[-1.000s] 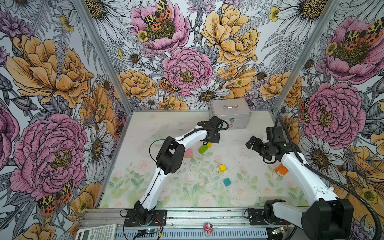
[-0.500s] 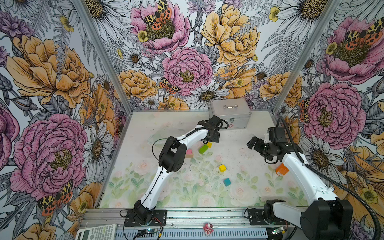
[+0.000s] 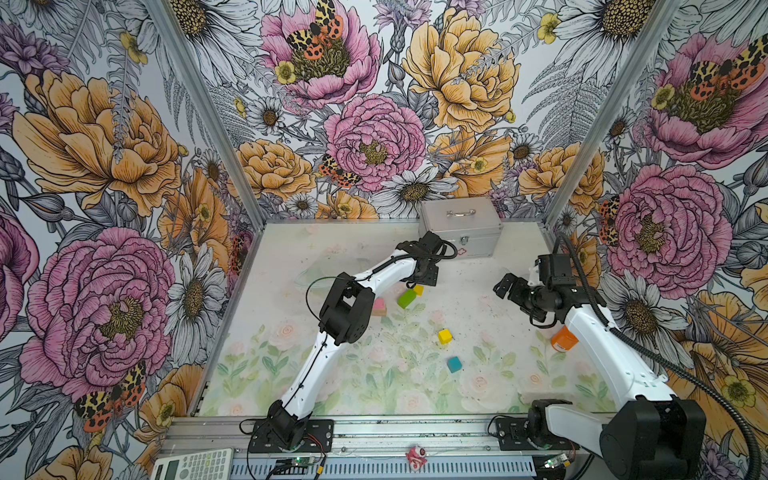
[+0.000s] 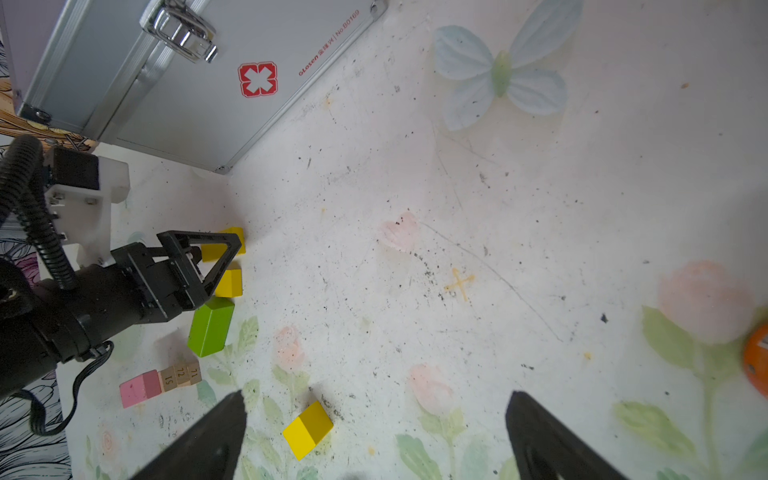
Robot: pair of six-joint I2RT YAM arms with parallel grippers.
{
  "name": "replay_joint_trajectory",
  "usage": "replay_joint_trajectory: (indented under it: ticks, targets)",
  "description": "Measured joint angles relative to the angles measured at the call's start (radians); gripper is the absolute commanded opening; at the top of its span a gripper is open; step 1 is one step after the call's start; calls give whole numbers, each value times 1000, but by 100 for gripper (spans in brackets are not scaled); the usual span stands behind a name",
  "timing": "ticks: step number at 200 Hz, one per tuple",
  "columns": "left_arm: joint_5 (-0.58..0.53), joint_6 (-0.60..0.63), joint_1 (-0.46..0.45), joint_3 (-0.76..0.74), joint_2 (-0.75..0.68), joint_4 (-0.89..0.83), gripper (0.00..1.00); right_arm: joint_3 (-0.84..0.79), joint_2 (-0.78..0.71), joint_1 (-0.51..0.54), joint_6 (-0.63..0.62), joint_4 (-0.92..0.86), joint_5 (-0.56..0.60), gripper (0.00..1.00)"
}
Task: Build the wood block tower
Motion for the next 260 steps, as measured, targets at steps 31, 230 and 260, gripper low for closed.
replay_joint_trajectory:
  ticks: [31, 230, 260]
  targets:
    - [1, 4, 0, 0, 0, 0, 78, 0, 0, 0, 0, 0, -10, 100]
    - [3, 25, 3, 0, 1, 0, 81, -16, 0, 0, -25, 1, -39, 100]
    - [3, 26, 4, 2, 2, -2, 80, -16, 0, 0, -26, 1, -40, 100]
